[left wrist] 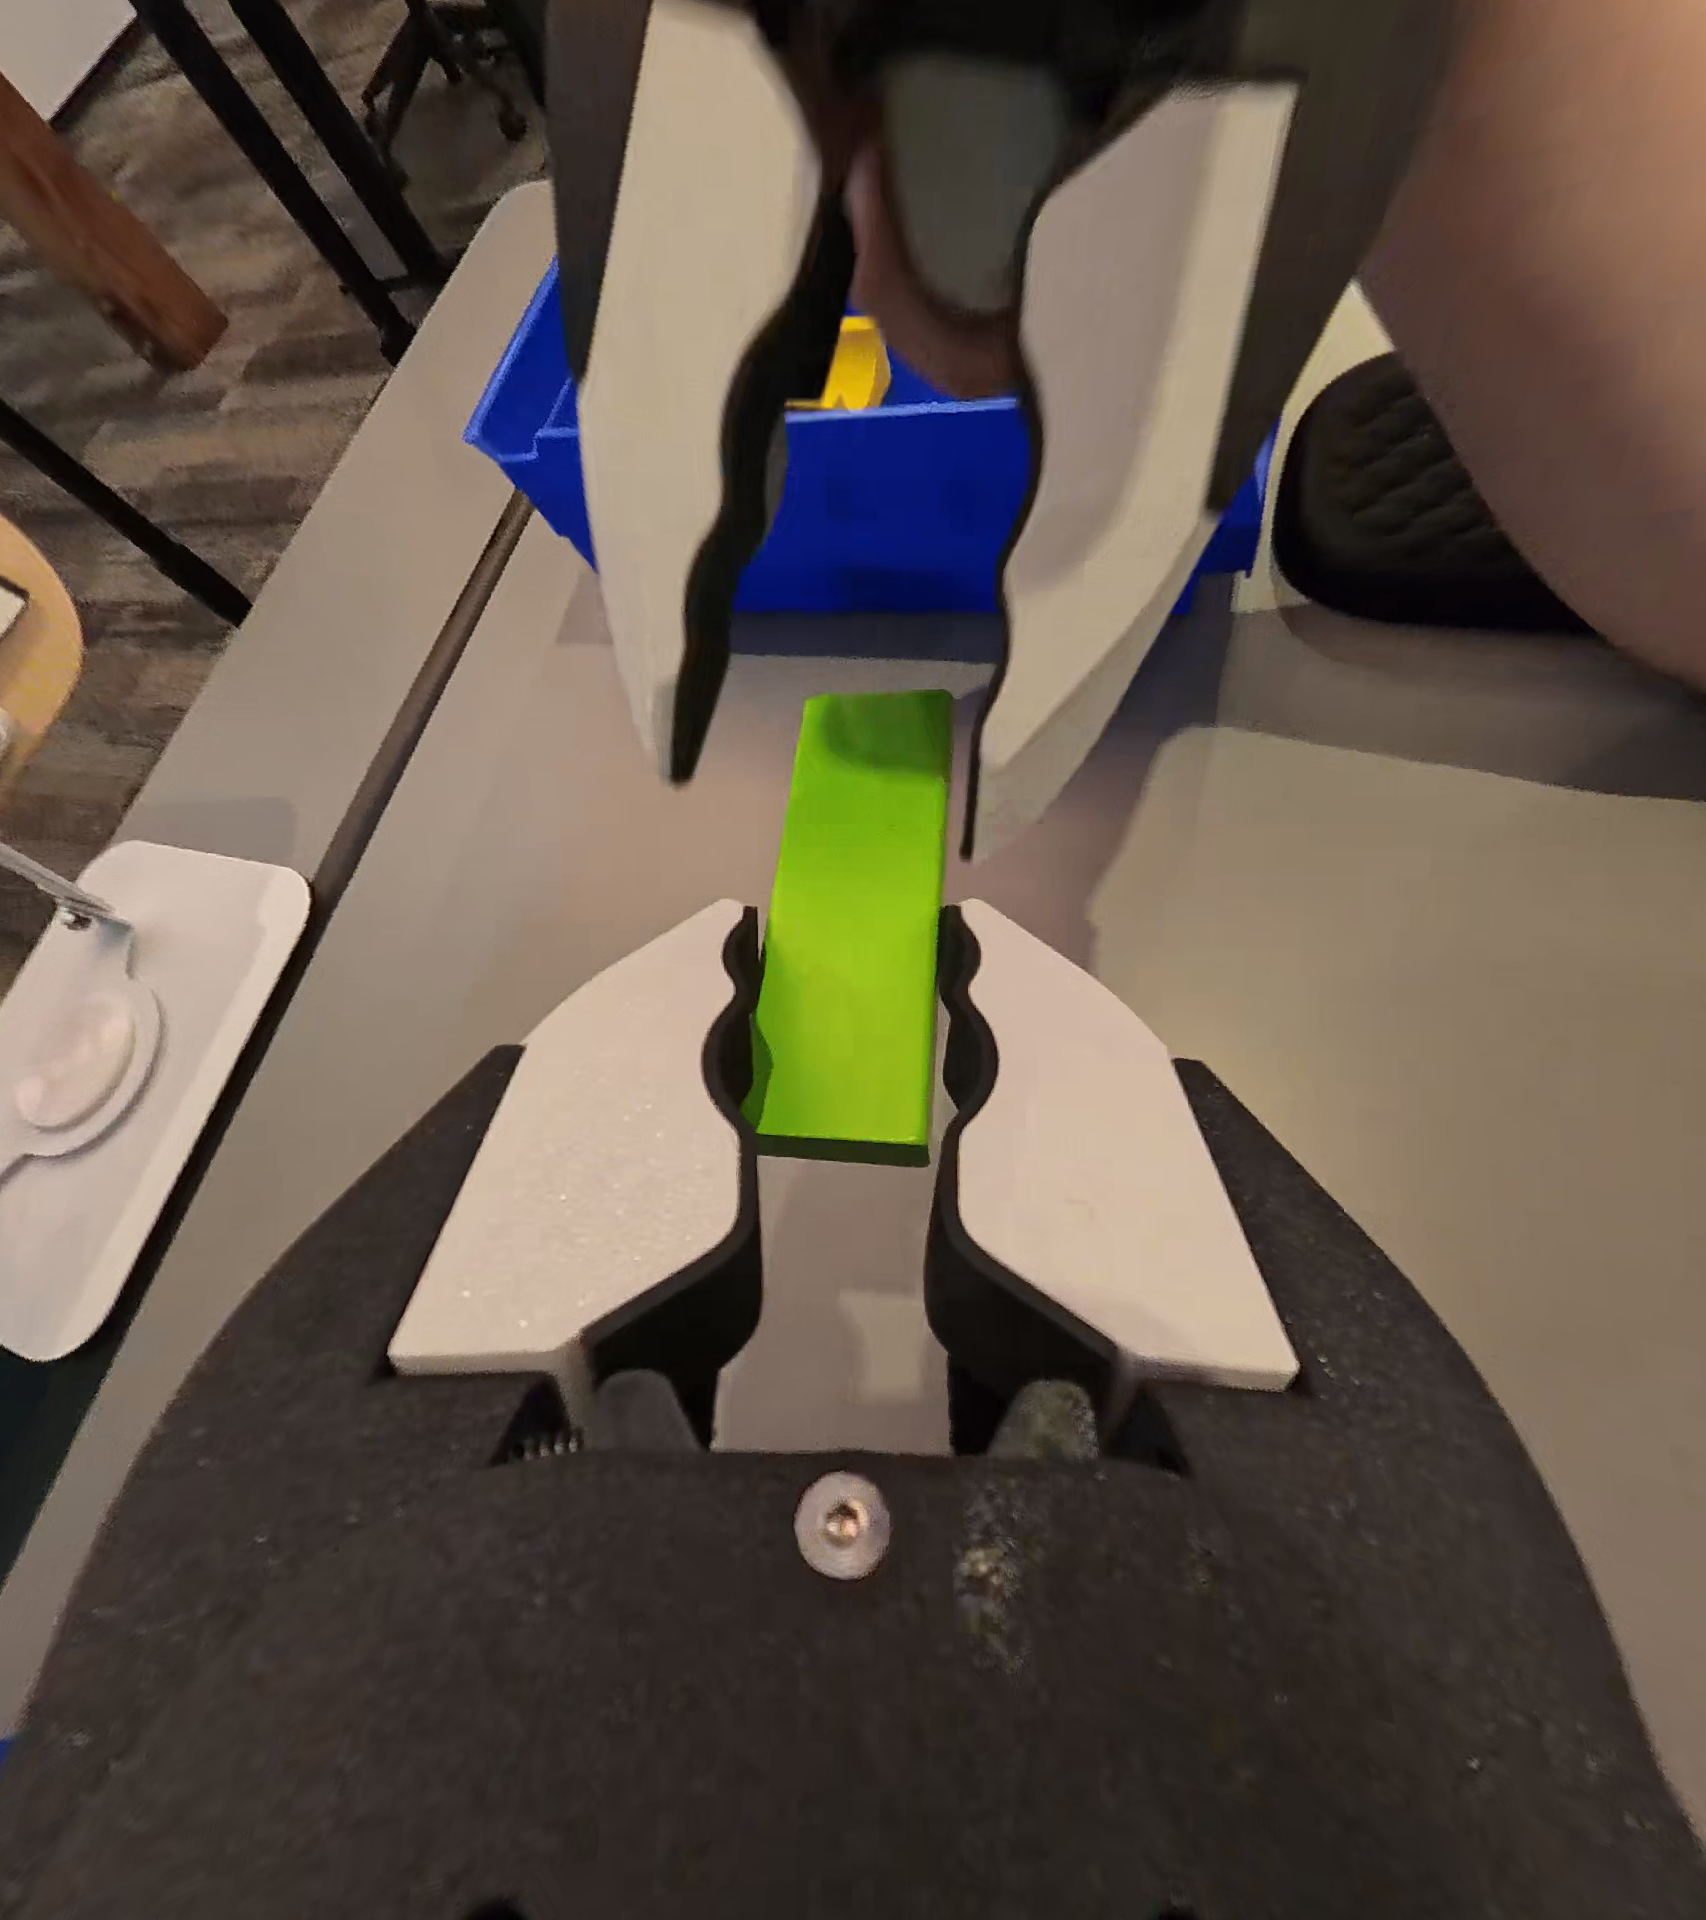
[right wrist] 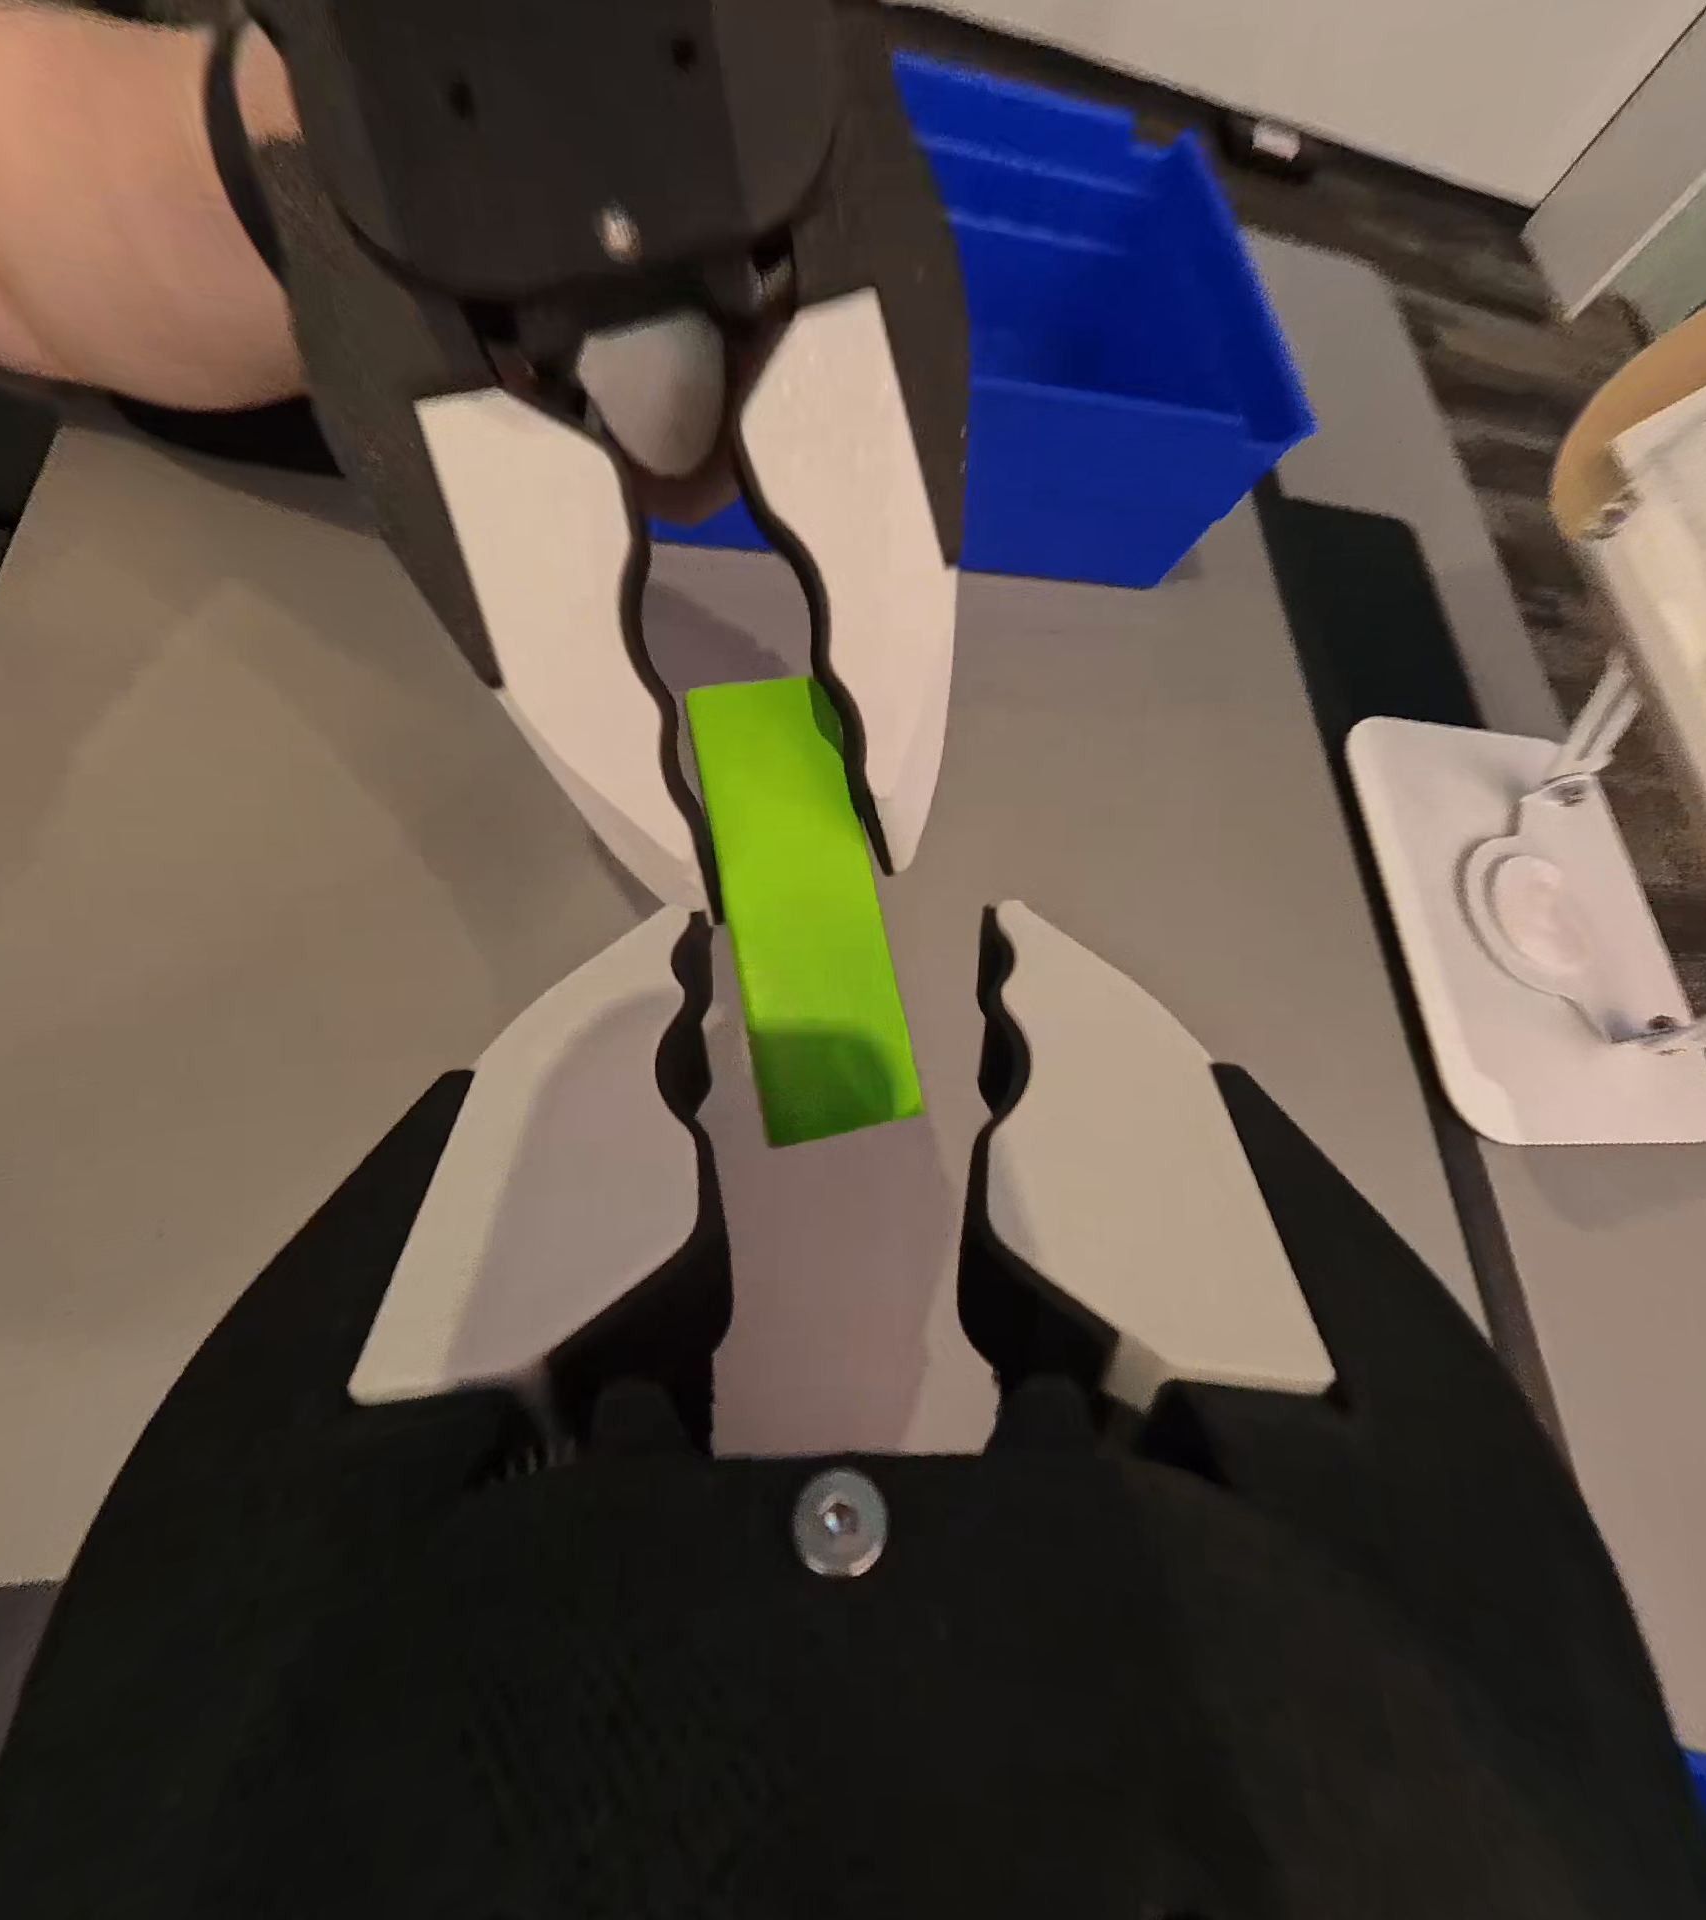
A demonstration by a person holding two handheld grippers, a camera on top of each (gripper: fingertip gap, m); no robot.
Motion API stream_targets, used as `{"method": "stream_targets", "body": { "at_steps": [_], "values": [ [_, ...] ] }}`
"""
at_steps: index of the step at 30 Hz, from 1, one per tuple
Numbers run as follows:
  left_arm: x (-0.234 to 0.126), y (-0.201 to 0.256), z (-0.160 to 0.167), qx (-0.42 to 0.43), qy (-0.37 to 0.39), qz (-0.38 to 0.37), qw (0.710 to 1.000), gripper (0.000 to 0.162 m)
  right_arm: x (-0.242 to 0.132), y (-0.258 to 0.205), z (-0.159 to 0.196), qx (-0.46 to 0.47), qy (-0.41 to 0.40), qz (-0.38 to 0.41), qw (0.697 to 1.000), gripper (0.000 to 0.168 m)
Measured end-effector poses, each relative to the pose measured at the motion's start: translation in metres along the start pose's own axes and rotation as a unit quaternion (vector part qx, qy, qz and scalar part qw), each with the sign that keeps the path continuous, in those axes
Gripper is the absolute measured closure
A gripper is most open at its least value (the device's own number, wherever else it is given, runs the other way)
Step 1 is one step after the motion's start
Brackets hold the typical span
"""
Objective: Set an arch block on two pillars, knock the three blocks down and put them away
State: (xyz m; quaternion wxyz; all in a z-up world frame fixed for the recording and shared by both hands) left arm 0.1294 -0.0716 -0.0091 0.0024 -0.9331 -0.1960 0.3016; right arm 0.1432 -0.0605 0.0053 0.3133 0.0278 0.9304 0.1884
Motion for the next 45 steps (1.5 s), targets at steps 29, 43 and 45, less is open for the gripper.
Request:
{"method": "stream_targets", "body": {
  "at_steps": [29, 43, 45],
  "values": [
    [-0.030, -0.008, -0.013, -0.030, 0.010, -0.054, 0.998, 0.100, -0.221, 0.016, 0.300, 0.558, -0.279, 0.401, 0.671, 0.134],
    [-0.039, -0.017, -0.005, -0.028, -0.017, -0.073, 0.997, 0.101, -0.210, 0.008, 0.312, 0.578, -0.347, 0.376, 0.636, 0.134],
    [-0.052, -0.029, -0.006, -0.032, -0.011, -0.096, 0.995, 0.102, -0.225, 0.026, 0.284, 0.542, -0.285, 0.414, 0.673, 0.133]
  ]
}}
Point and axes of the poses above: each gripper's, where its closed fingertips meet, x out along the fingers, z out of its underside, y = z × x across the jaws, the point moved 1 cm from there along -x, back along the fingers, and after that the axes turned 10 degrees about -x, right-handed, at the moved point
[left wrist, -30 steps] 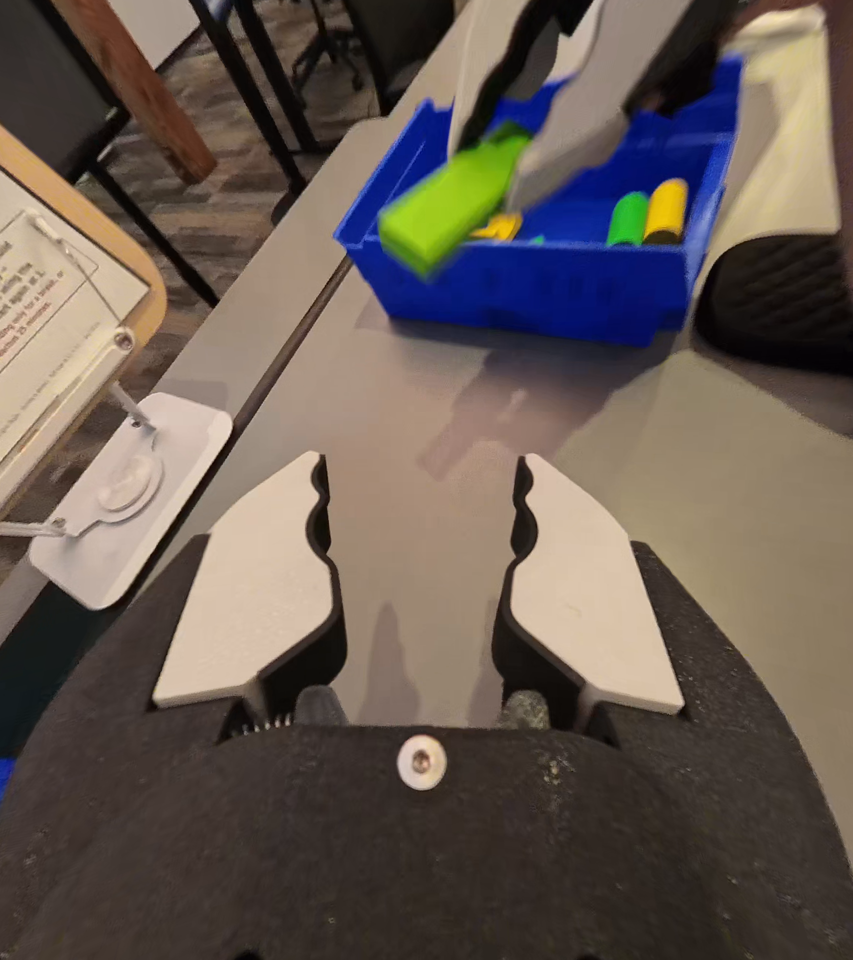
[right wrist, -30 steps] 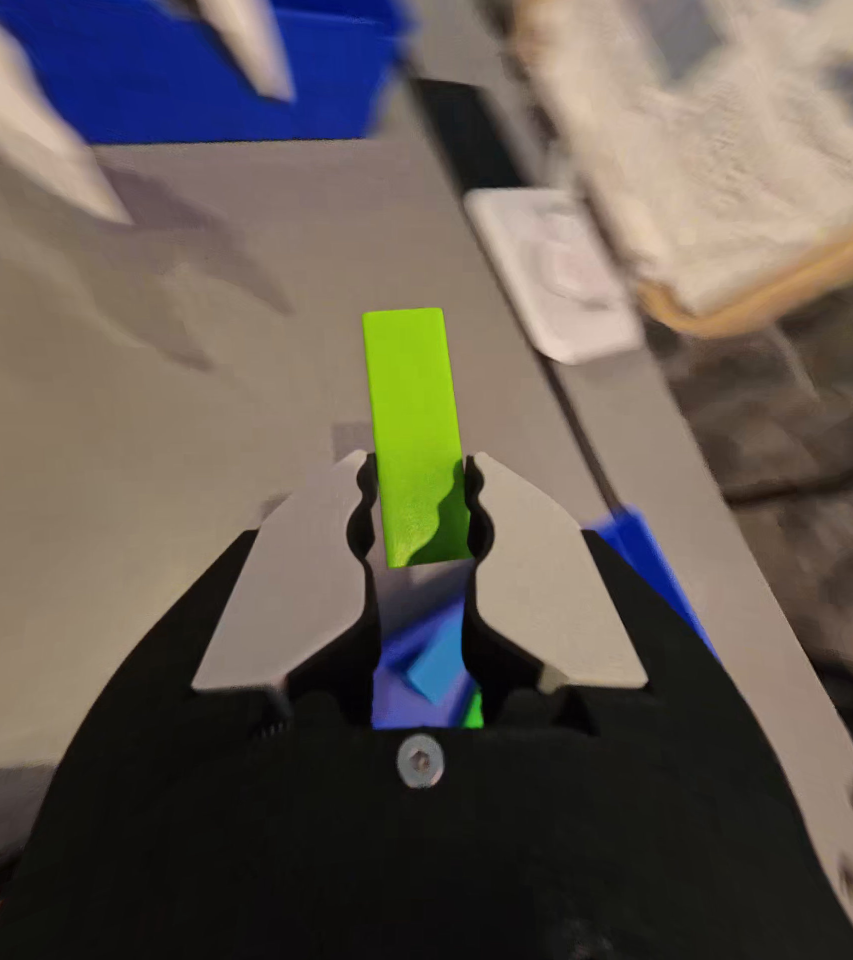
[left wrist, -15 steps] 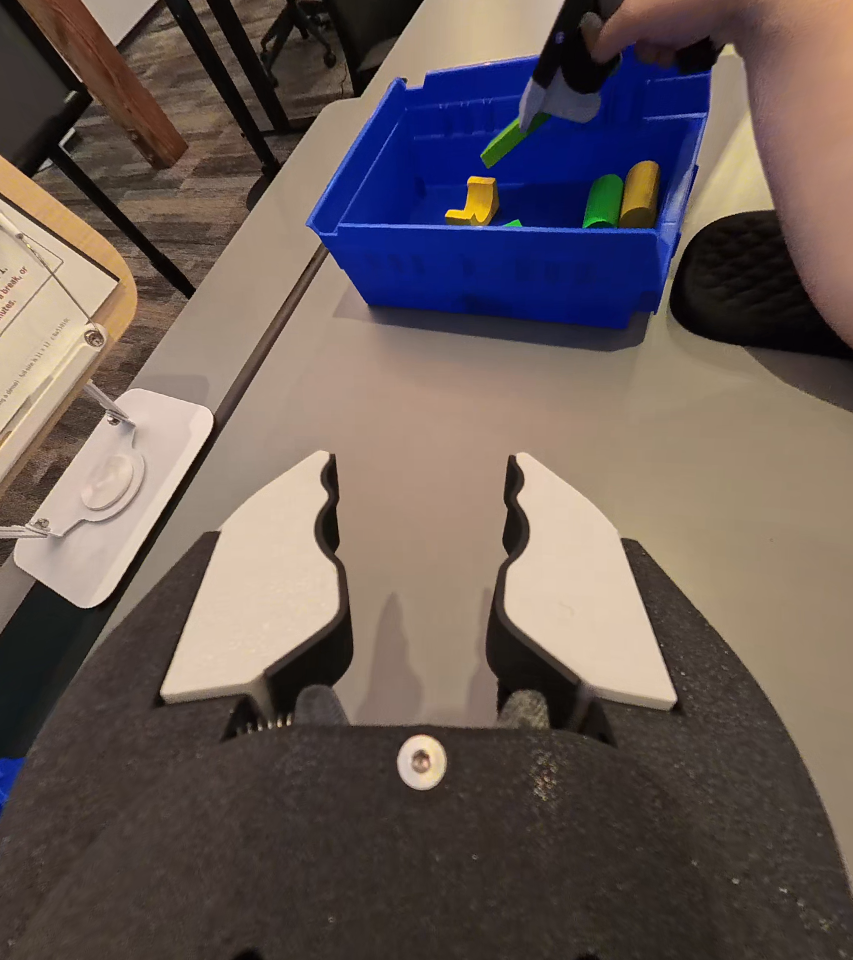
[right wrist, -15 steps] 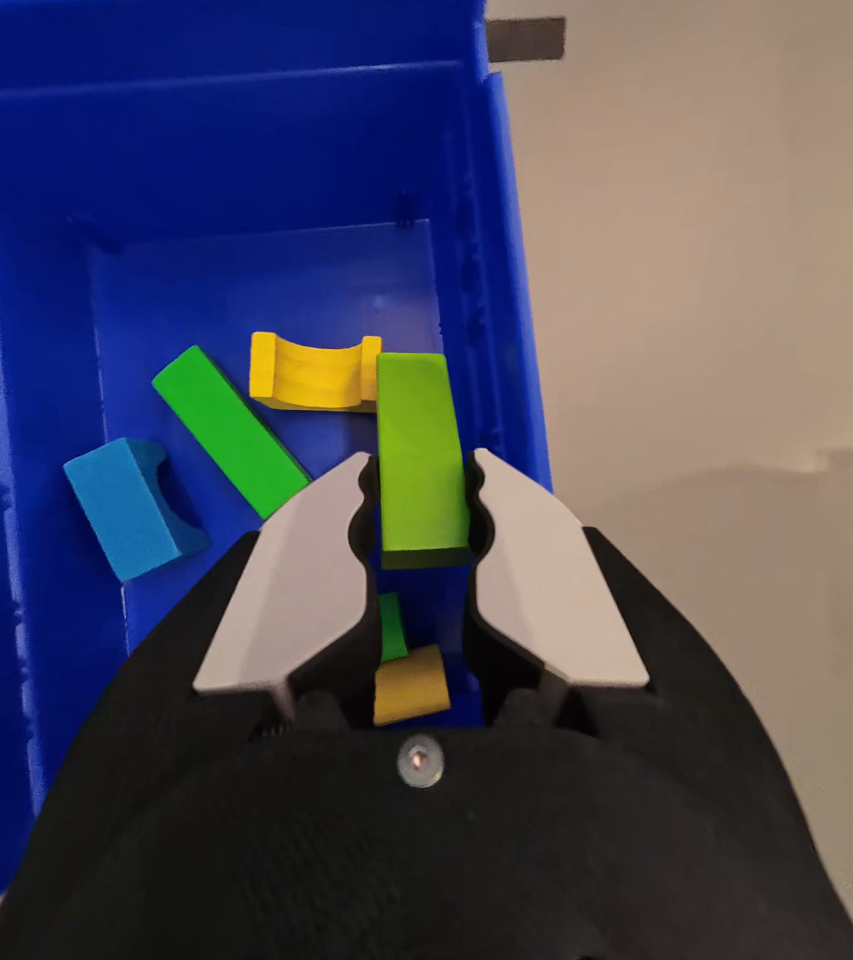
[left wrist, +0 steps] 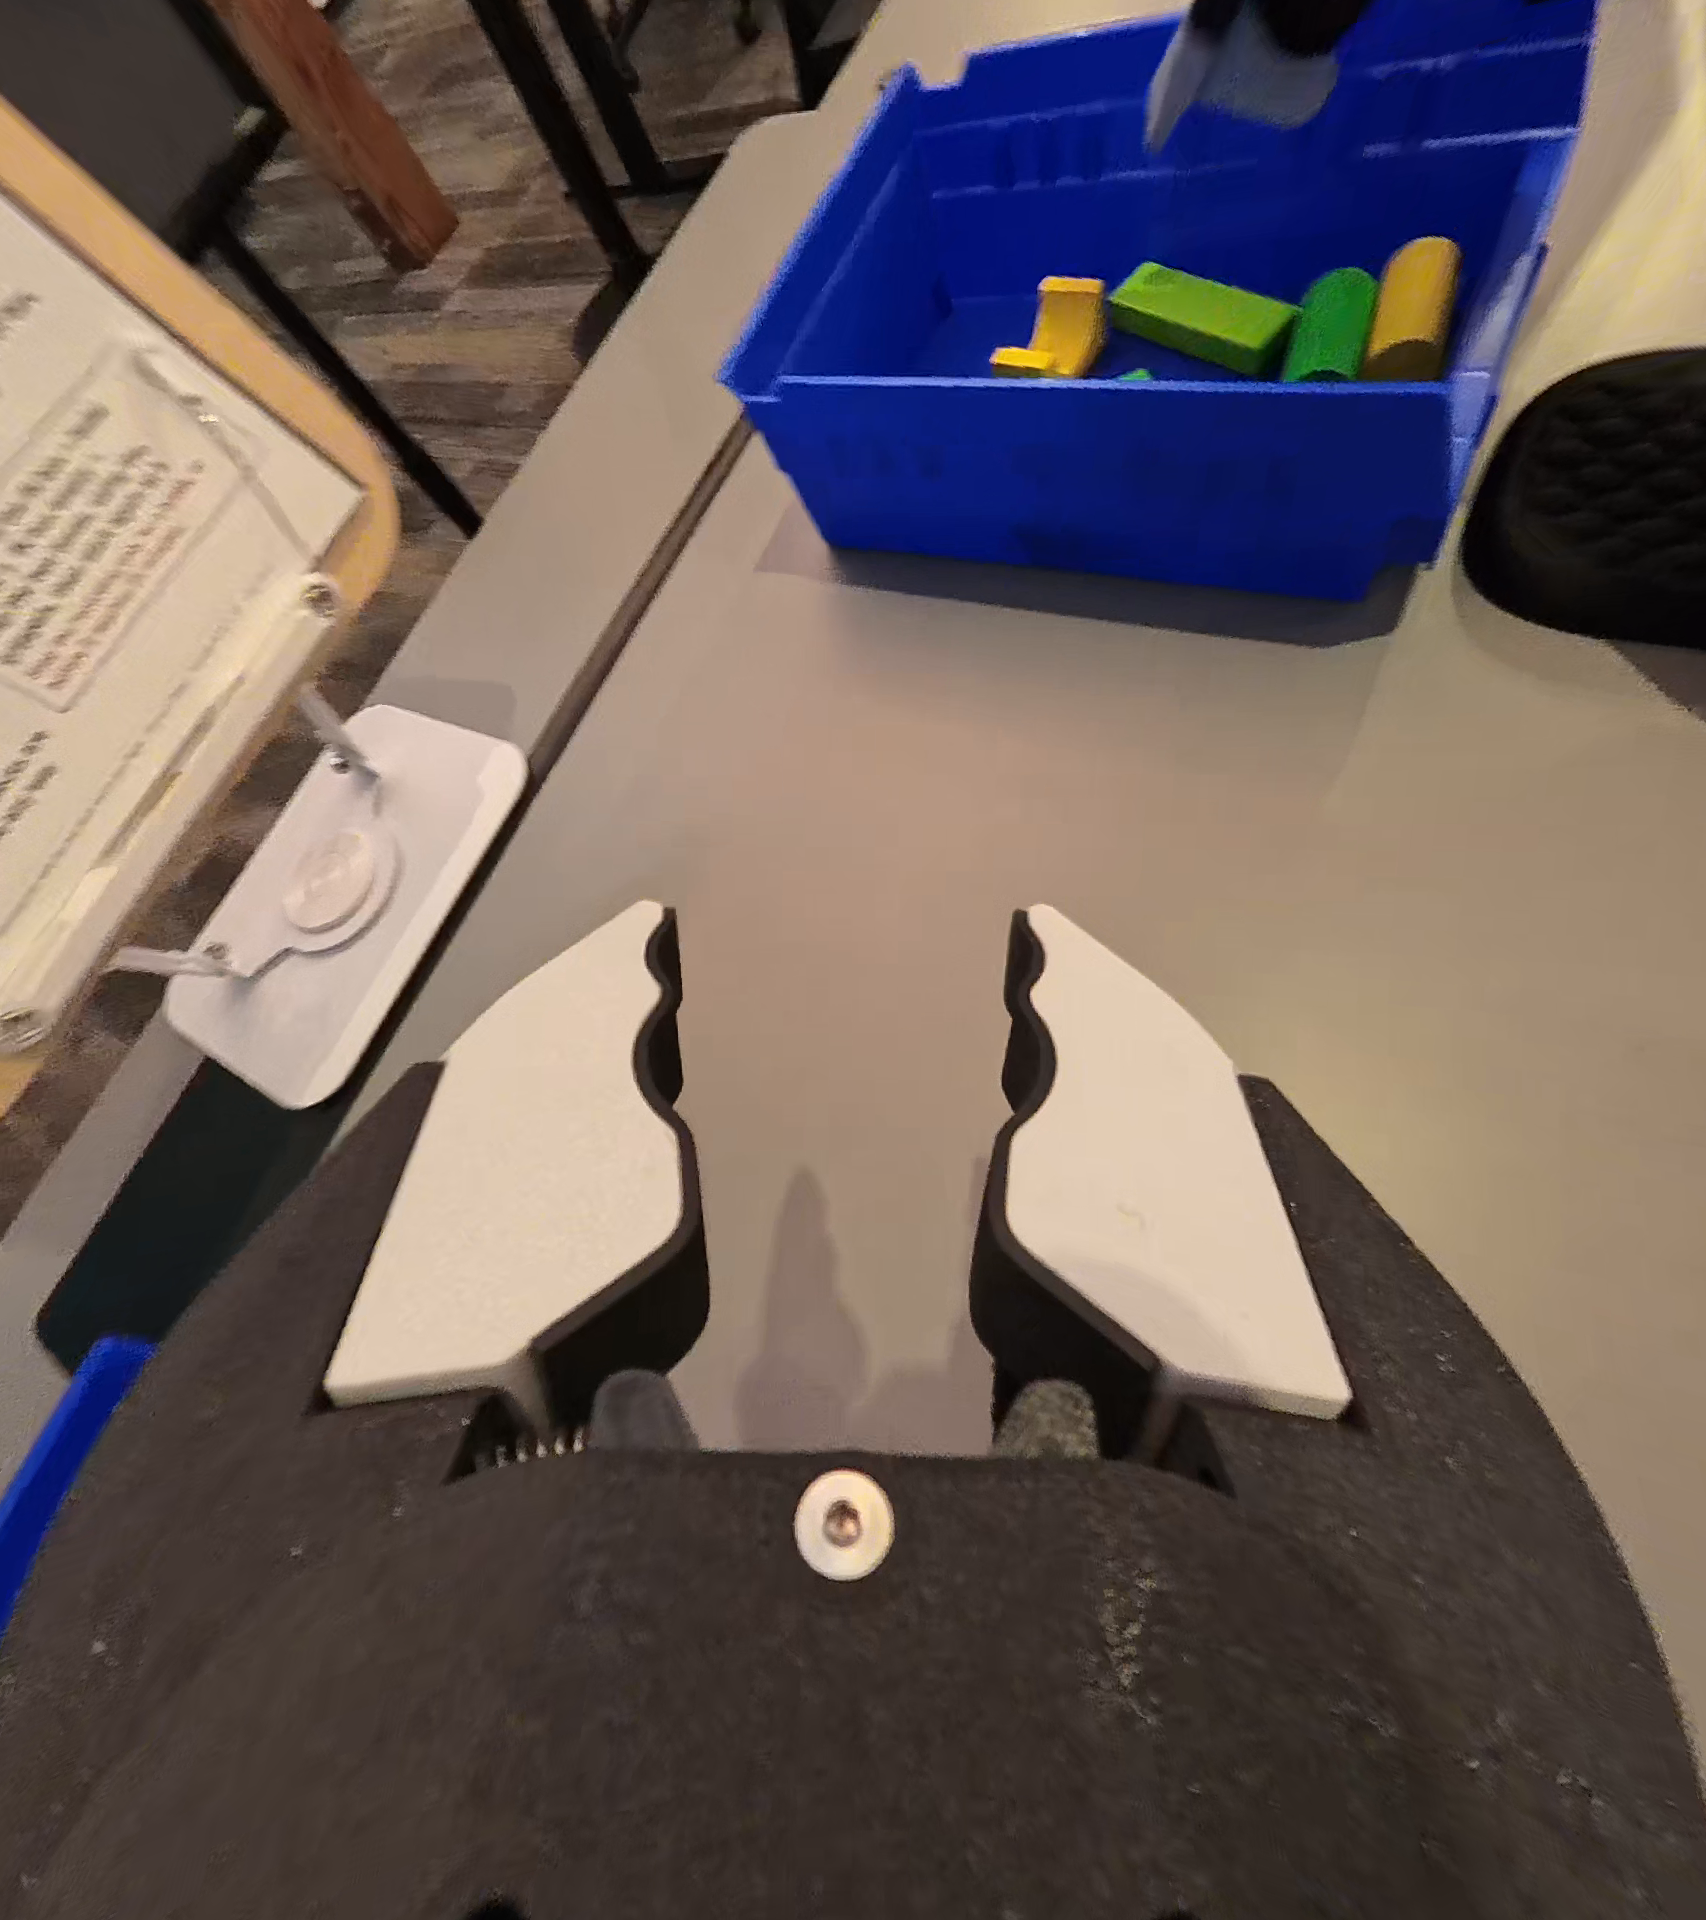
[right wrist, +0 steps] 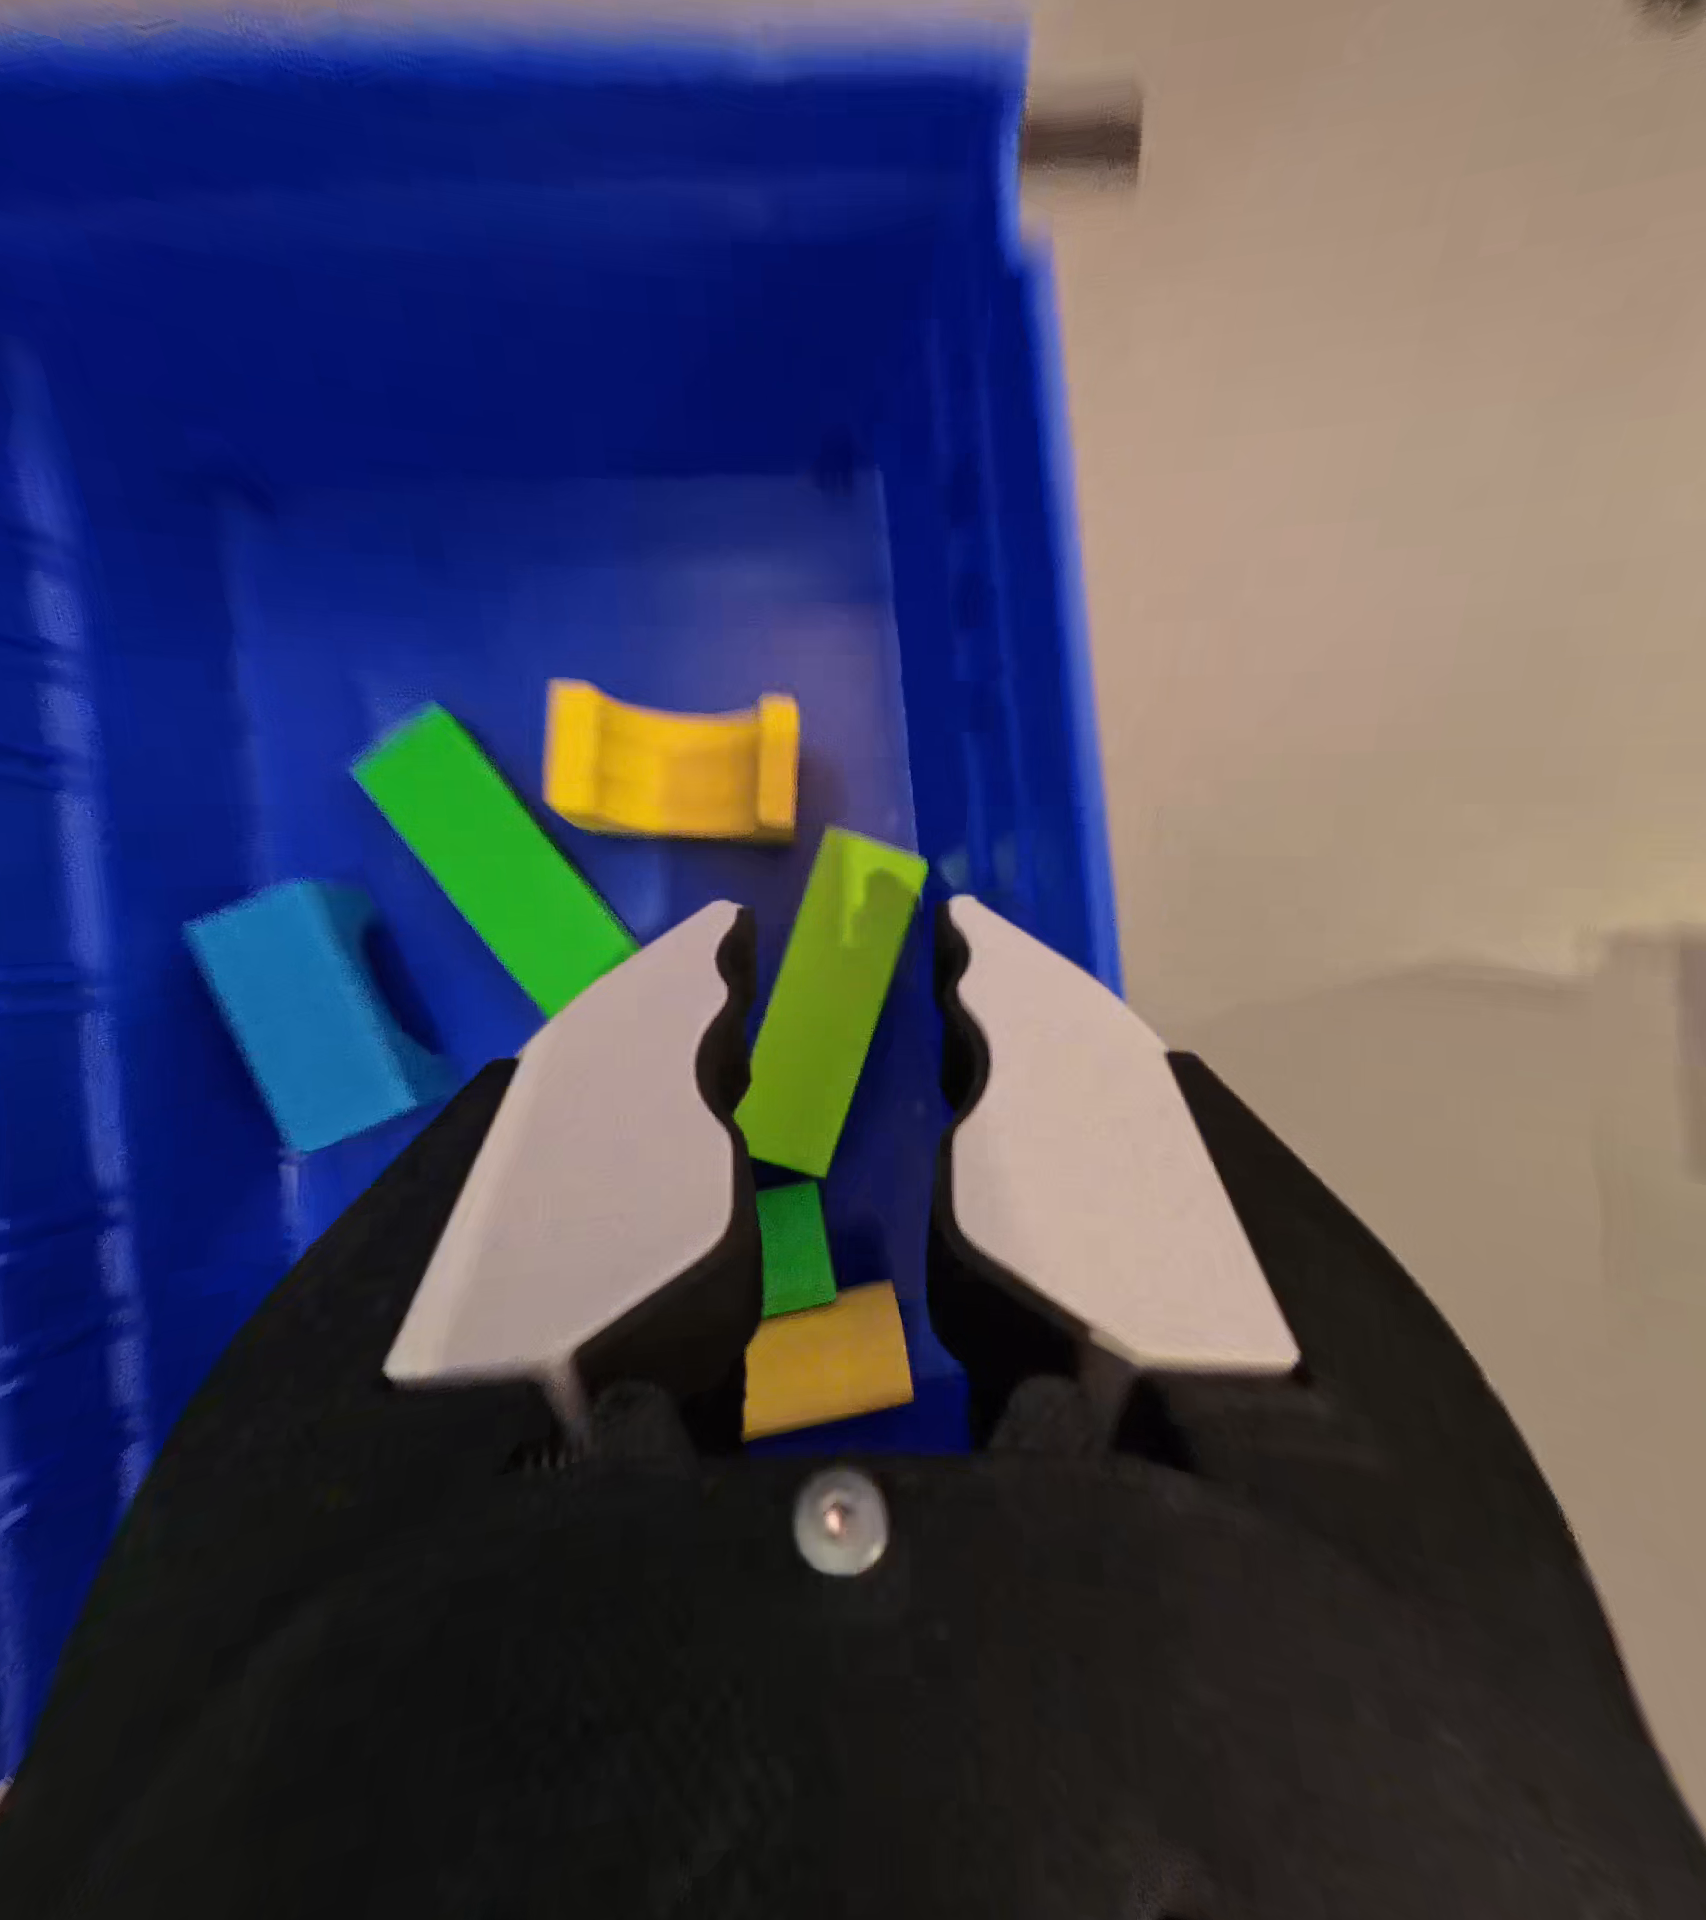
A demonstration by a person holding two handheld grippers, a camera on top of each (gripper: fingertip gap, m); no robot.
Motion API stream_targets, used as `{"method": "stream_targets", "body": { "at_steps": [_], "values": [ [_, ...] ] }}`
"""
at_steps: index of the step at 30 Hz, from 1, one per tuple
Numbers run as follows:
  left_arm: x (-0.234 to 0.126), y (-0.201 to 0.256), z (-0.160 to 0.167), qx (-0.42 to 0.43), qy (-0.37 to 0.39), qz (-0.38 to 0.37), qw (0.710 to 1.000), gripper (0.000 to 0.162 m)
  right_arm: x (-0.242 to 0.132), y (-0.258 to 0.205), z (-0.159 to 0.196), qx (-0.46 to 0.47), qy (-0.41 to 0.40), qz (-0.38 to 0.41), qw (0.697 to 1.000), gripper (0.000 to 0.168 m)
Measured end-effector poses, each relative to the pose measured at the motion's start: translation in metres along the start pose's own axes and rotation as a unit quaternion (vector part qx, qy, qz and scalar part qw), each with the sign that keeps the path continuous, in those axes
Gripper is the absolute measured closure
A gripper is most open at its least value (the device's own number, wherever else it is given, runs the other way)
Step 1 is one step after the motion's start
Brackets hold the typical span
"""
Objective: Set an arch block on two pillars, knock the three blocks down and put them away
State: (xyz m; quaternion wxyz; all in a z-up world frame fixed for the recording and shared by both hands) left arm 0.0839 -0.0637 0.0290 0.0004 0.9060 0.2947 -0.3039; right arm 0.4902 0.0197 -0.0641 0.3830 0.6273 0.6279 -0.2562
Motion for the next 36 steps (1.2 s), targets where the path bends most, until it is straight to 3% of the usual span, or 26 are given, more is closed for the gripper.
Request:
{"method": "stream_targets", "body": {
  "at_steps": [3, 6, 7, 9, 11, 14, 17, 19, 23, 26, 30, 32, 35, 36],
  "values": [
    [-0.030, -0.039, -0.001, -0.012, 0.009, -0.075, 0.997, 0.099, -0.090, 0.007, -0.049, -0.029, 0.212, 0.035, 0.976, 0.133],
    [-0.076, -0.105, 0.016, -0.022, -0.011, -0.229, 0.973, 0.087, -0.206, 0.001, -0.084, -0.022, 0.474, 0.041, 0.879, 0.136],
    [-0.093, -0.125, 0.026, -0.035, -0.025, -0.273, 0.961, 0.087, -0.226, 0.005, -0.092, -0.015, 0.506, 0.038, 0.861, 0.139],
    [-0.124, -0.160, 0.055, -0.082, -0.069, -0.350, 0.931, 0.085, -0.217, 0.021, -0.102, -0.012, 0.453, 0.018, 0.891, 0.147],
    [-0.142, -0.178, 0.085, -0.158, -0.106, -0.360, 0.914, 0.081, -0.171, 0.025, -0.098, -0.021, 0.324, -0.046, 0.945, 0.146],
    [-0.151, -0.192, 0.117, -0.248, -0.122, -0.335, 0.901, 0.077, -0.091, 0.036, -0.043, -0.023, 0.084, -0.064, 0.994, 0.142],
    [-0.158, -0.207, 0.145, -0.304, -0.140, -0.342, 0.878, 0.076, -0.028, 0.037, -0.004, -0.058, 0.025, -0.066, 0.996, 0.141],
    [-0.163, -0.216, 0.169, -0.351, -0.168, -0.355, 0.850, 0.079, -0.005, 0.049, 0.012, -0.039, -0.050, -0.054, 0.996, 0.137],
    [-0.168, -0.224, 0.213, -0.413, -0.229, -0.357, 0.806, 0.073, -0.001, 0.049, 0.009, -0.033, -0.034, -0.064, 0.997, 0.133],
    [-0.167, -0.225, 0.233, -0.433, -0.256, -0.346, 0.792, 0.069, 0.001, 0.051, 0.025, -0.014, -0.074, -0.067, 0.995, 0.120],
    [-0.175, -0.228, 0.267, -0.442, -0.326, -0.368, 0.750, 0.072, 0.013, 0.049, 0.047, -0.010, -0.134, -0.081, 0.988, 0.121],
    [-0.177, -0.224, 0.287, -0.469, -0.358, -0.359, 0.723, 0.079, 0.020, 0.042, 0.058, -0.019, -0.167, -0.096, 0.981, 0.125],
    [-0.177, -0.212, 0.319, -0.502, -0.413, -0.326, 0.687, 0.081, 0.024, 0.025, 0.059, -0.031, -0.179, -0.140, 0.973, 0.161],
    [-0.175, -0.209, 0.327, -0.510, -0.424, -0.312, 0.681, 0.081, 0.025, 0.025, 0.059, -0.033, -0.187, -0.132, 0.973, 0.161]
  ]
}}
Point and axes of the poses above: each gripper's, where its closed fingertips meet, x out along the fingers, z out of its underside, y = z × x across the jaws, the point moved 1 cm from there along -x, back along the fingers, and after that the axes turned 10 degrees about -x, right-handed, at the moved point
